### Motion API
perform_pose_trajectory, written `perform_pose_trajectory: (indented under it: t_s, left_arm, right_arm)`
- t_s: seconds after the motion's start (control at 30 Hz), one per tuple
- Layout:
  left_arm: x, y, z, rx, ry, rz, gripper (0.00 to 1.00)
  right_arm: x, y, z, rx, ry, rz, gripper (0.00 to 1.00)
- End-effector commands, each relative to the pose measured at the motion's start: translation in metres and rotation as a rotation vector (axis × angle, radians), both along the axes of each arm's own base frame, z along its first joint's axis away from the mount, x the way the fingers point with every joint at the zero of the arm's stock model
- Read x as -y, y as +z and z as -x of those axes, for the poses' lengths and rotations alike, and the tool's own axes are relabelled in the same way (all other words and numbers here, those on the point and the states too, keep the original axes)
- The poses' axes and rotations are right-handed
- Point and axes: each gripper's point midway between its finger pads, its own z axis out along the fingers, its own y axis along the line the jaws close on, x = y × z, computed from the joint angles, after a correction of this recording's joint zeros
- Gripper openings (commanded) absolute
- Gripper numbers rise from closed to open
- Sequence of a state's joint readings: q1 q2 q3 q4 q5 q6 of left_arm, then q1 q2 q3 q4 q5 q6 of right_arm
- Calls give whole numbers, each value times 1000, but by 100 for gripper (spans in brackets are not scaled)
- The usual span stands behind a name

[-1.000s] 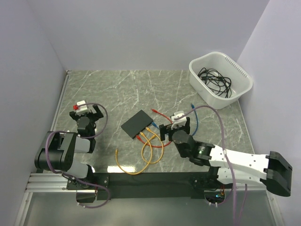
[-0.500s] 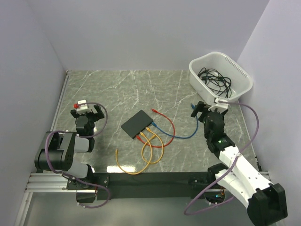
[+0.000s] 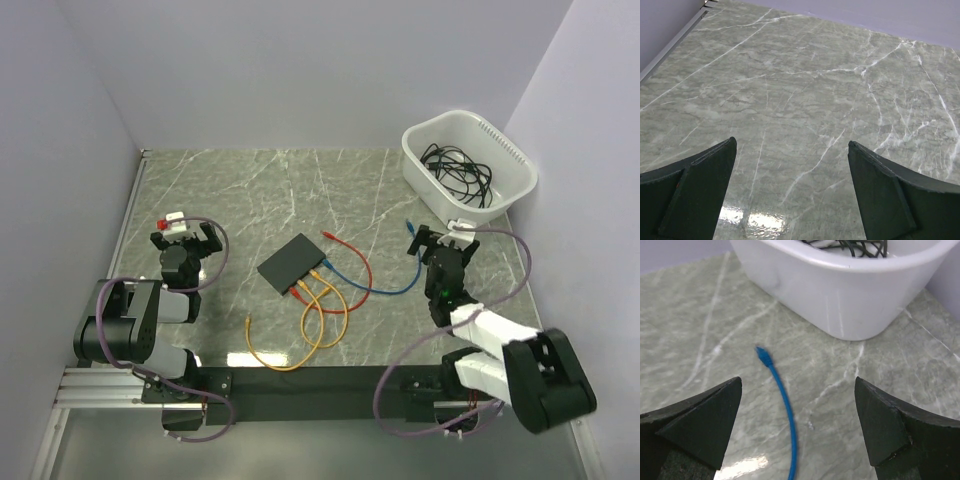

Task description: Insert the plug into the switch port

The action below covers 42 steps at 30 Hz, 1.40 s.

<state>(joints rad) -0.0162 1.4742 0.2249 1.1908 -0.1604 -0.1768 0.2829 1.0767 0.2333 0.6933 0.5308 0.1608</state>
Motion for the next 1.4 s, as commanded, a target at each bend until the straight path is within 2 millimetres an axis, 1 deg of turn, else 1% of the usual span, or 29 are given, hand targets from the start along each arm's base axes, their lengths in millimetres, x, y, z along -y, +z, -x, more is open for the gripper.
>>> perform_pose_trajectory:
  t_s: [0.0, 0.03, 0.1, 0.13, 0.17, 0.2, 0.27, 0.3, 0.33, 0.37, 0.4, 0.43, 0.47, 0.5, 0.53, 0.57, 0.63, 0.67, 0.77, 1.37]
  left_arm:
    - [2, 19, -8, 61, -16, -7, 99]
    - [2, 19, -8, 59, -17, -7, 99]
    - [2, 19, -8, 60, -16, -7, 99]
    - [2, 20, -8, 62, -16, -8, 99]
    - [2, 19, -8, 60, -16, -8, 98]
    - [2, 20, -8, 62, -16, -8, 98]
    - [2, 20, -8, 63, -16, -8, 98]
    - [2, 19, -8, 59, -16, -7, 98]
    - [2, 19, -8, 59, -16, -8, 98]
    - [2, 19, -8, 60, -16, -8, 97]
    - [2, 20, -8, 62, -16, -8, 97]
    - [2, 19, -8, 60, -16, -10, 98]
    - [1, 19, -8, 59, -14, -8, 97]
    - [1, 19, -8, 57, -14, -8, 98]
    - [1, 19, -8, 60, -14, -10, 99]
    - [1, 19, -8, 59, -14, -10, 99]
    - [1, 20, -8, 62, -14, -10, 99]
    - [1, 20, -8, 63, -14, -10, 99]
    - [1, 20, -8, 63, -14, -8, 99]
    - [1, 20, -7, 62, -14, -10, 99]
  right_arm:
    - [13, 29, -18, 120, -68, 28, 100]
    - [5, 32, -24, 115, -8, 54, 99]
    - [2, 34, -29, 129, 27, 77, 98]
    - [-1, 28, -29, 128, 50, 96, 97]
    - [2, 32, -32, 155, 35, 126, 97]
    - [2, 26, -31, 128, 38, 124, 97]
    - [2, 26, -35, 124, 60, 106, 97]
    - [7, 24, -36, 115, 53, 108, 97]
    - [6, 21, -36, 118, 65, 67, 97]
    - [7, 24, -36, 138, 83, 58, 97]
    - [0, 23, -36, 143, 137, 47, 98]
    - [7, 13, -30, 132, 144, 31, 98]
    - [7, 20, -33, 189, 150, 52, 98]
    - [3, 8, -33, 120, 166, 46, 98]
    - [7, 5, -34, 114, 164, 40, 98]
    - [7, 13, -36, 144, 160, 46, 98]
    - [8, 11, -33, 142, 157, 41, 98]
    - [8, 15, -34, 152, 155, 43, 98]
    - [8, 17, -34, 161, 155, 41, 99]
    - [7, 17, -34, 157, 160, 40, 100]
